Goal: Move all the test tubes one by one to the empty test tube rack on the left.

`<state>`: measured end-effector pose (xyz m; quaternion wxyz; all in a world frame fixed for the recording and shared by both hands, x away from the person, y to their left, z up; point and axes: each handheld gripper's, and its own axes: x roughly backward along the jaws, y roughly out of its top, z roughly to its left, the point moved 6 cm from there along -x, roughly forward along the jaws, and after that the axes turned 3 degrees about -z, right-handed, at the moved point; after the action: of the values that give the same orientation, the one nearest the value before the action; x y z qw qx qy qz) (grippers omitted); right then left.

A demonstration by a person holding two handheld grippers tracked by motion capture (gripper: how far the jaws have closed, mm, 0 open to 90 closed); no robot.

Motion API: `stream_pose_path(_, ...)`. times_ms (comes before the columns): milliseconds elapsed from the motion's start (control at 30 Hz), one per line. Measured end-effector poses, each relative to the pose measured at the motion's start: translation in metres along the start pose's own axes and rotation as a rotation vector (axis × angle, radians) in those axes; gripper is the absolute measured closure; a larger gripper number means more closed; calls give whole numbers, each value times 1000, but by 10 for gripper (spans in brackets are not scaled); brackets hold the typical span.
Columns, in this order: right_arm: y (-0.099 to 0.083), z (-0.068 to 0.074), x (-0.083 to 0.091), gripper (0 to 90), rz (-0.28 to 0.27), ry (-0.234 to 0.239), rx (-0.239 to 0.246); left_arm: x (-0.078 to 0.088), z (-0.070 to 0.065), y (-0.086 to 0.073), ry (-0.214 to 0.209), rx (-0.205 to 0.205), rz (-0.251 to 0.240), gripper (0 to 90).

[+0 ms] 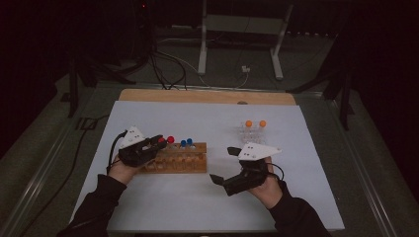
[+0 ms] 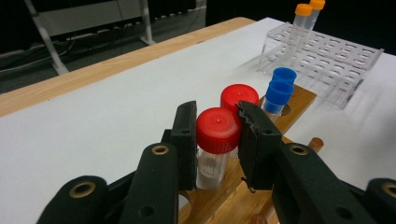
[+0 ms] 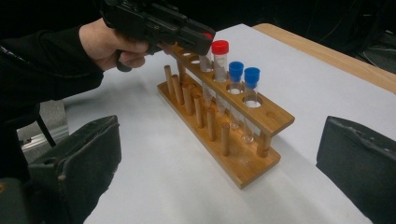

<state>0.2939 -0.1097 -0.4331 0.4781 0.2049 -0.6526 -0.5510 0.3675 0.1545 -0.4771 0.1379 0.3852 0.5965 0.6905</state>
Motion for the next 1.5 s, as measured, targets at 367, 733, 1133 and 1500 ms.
stream_pose_path(367,5,-10,9,0,-24,-25,-9,6,-15,14,-50,4,4,207)
stream_pose_path(733,11,-57,39,0,-71,-175,-31,14,-34,26,-169,-12,-48,28)
stream_pose_path(1133,-8,-120,61,42,-72,-338,-100,19,-44,34,-204,-15,-89,28)
stream_pose_path(1500,-45,-171,53,219,-19,-443,-196,18,-49,35,-216,-28,-78,28)
